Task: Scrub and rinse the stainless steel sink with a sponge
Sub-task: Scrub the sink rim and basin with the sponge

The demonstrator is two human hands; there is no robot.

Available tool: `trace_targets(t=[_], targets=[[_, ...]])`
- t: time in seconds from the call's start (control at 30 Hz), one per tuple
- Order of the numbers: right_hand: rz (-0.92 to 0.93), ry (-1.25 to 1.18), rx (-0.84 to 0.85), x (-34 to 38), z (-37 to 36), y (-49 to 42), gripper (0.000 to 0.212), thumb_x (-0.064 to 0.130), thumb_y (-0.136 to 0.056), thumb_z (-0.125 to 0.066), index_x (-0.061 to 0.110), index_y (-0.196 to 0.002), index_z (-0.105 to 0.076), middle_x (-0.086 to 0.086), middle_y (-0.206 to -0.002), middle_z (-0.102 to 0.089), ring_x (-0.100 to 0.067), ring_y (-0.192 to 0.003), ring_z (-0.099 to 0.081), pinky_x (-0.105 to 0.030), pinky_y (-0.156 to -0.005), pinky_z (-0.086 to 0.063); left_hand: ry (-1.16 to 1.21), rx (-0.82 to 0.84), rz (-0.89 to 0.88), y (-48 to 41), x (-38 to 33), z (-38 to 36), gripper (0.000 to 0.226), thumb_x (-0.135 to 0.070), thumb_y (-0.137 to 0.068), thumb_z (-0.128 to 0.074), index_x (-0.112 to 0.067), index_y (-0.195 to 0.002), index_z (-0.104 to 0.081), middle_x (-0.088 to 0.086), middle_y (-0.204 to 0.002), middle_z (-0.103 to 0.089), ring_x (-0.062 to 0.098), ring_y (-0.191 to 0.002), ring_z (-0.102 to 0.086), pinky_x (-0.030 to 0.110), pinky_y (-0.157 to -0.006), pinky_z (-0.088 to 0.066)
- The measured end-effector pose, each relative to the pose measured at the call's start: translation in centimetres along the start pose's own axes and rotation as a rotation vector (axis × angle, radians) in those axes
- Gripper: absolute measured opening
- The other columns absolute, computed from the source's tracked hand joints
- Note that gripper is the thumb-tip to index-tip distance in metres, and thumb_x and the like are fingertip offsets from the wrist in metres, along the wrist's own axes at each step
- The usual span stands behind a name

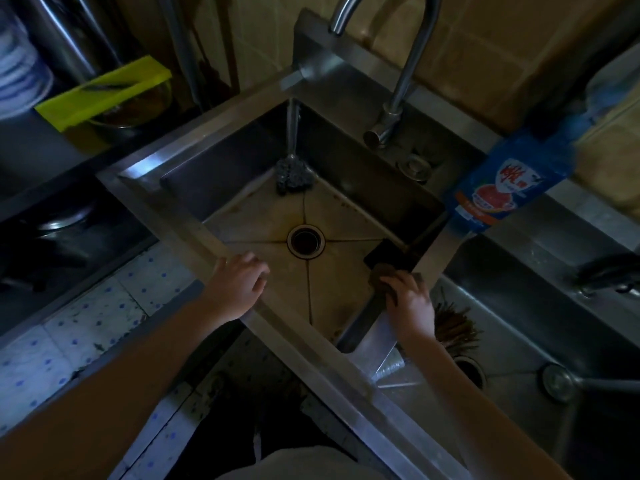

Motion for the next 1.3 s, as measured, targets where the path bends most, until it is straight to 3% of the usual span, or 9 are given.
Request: trace_targets(t=[0.13, 0.33, 0.47, 0.77, 1.07, 1.3], targets=[[0.065, -0.008, 0.014, 2.2, -1.5, 3.7, 0.037, -0.001, -0.079, -0.065, 0.018, -0.111, -0.068, -0.004, -0.121, -0.061, -0.031, -0.114, -0.053, -0.043, -0.082, -0.057, 0.02, -0.061, -0.047, -0.4, 0.4, 1.2, 0.021, -0.028, -0.094, -0.047, -0.022, -0.11, -0.058, -0.002, -0.116, -0.053, 0.018, -0.108, -0.052, 0.039, -0.096, -0.038], [0.023, -0.03, 0.047, 4.8, -3.1, 5.0, 0.055, -0.01, -0.074, -0.065, 0.018, -0.121, -0.064, -0.008, -0.129, -0.056, -0.034, -0.121, -0.049, -0.047, -0.089, -0.053, 0.016, -0.037, -0.087, -1.5, 2.5, 3.1, 0.021, -0.028, -0.094, -0.048, -0.022, -0.112, -0.057, -0.001, -0.117, -0.051, 0.02, -0.111, -0.05, 0.041, -0.097, -0.035], [-0.04, -0.115, 0.007, 7.5, -3.2, 3.8, 0.043, -0.003, -0.085, -0.058, 0.018, -0.123, -0.061, -0.007, -0.132, -0.055, -0.036, -0.13, -0.042, -0.048, -0.096, -0.05, 0.001, -0.022, -0.102, -1.9, 5.3, 5.0, 0.021, -0.028, -0.094, -0.047, -0.022, -0.112, -0.057, -0.001, -0.119, -0.051, 0.022, -0.11, -0.051, 0.041, -0.098, -0.035], [-0.04, -0.279, -0.052, 18.6, -4.6, 0.8, 0.041, 0.003, -0.087, -0.059, 0.02, -0.125, -0.058, -0.004, -0.136, -0.052, -0.028, -0.133, -0.039, -0.043, -0.107, -0.041, -0.055, -0.038, -0.147, -3.2, 12.9, 9.9, 0.023, -0.026, -0.093, -0.05, -0.02, -0.114, -0.057, 0.001, -0.121, -0.05, 0.024, -0.106, -0.054, 0.04, -0.094, -0.036], [-0.034, -0.374, -0.065, 27.9, -7.2, -3.3, 0.038, 0.003, -0.09, -0.055, 0.018, -0.124, -0.061, -0.004, -0.133, -0.053, -0.029, -0.127, -0.043, -0.044, -0.105, -0.041, -0.059, -0.06, -0.127, -3.7, 20.6, 12.9, 0.028, -0.022, -0.091, -0.055, -0.016, -0.118, -0.056, 0.004, -0.123, -0.049, 0.027, -0.109, -0.053, 0.042, -0.093, -0.039], [-0.03, -0.435, -0.076, 33.5, -9.5, -6.1, 0.039, 0.0, -0.087, -0.056, 0.016, -0.122, -0.062, -0.008, -0.116, -0.058, -0.026, -0.106, -0.051, -0.033, -0.092, -0.045, -0.087, -0.073, -0.07, -5.1, 24.6, 14.4, 0.032, -0.023, -0.089, -0.056, -0.017, -0.12, -0.056, 0.007, -0.123, -0.05, 0.032, -0.112, -0.051, 0.047, -0.095, -0.038]])
Point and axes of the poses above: each hand's wrist, its own y-axis away from the middle knuckle, its own z-axis out of the back of the hand, x = y × z, the point moved 4 cm from there along -y, towards the middle knuckle
